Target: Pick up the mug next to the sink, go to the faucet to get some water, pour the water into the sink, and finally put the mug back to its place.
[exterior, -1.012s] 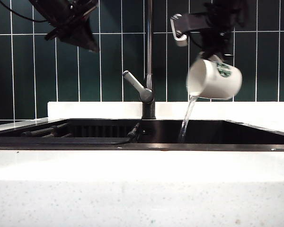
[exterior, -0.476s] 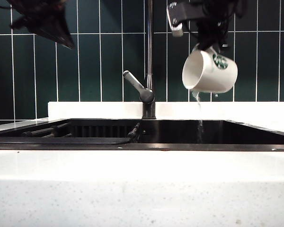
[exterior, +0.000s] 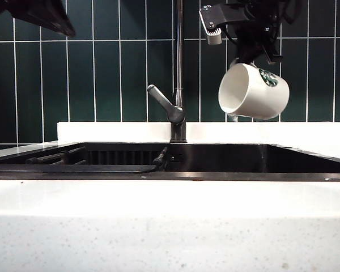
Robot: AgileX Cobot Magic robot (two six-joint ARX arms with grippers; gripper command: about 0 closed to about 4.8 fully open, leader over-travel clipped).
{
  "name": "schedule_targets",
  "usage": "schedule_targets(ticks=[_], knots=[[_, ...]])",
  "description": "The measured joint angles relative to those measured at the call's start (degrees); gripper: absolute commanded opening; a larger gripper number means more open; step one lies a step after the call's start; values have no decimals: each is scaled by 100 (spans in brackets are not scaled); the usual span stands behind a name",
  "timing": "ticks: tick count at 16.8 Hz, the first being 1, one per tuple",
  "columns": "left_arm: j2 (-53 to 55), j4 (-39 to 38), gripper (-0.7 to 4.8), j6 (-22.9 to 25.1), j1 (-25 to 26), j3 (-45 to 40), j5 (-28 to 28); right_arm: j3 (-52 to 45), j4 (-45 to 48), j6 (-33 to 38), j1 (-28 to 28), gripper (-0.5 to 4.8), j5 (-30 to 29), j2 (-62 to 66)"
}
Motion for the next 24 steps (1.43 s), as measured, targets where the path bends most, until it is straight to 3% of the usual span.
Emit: schedule_targets(ticks=[3, 8, 11, 14, 17, 24], knots=[[-118, -63, -6, 0, -2, -17, -118, 4, 61, 271, 26, -2, -9, -11], [-640, -164, -6, -111, -2, -282, -234, 4, 105, 2481, -431, -2, -105, -9], [-1729, -15, -6, -205, 0, -1342, -656, 4, 214, 4035, -1056, -2, -249, -11], [-2605, 59, -6, -282, 0, -2094, -1027, 4, 299, 5392, -1644, -2, -772, -9], [-3327, -9, -6, -321, -2, -2664, -1211, -90, 551, 6002, -1982, -2, -905, -33], [-5268, -96, -6, -522, -2, -3735, -1626, -1961, 2328, 6940, -2505, -1, -977, -450]])
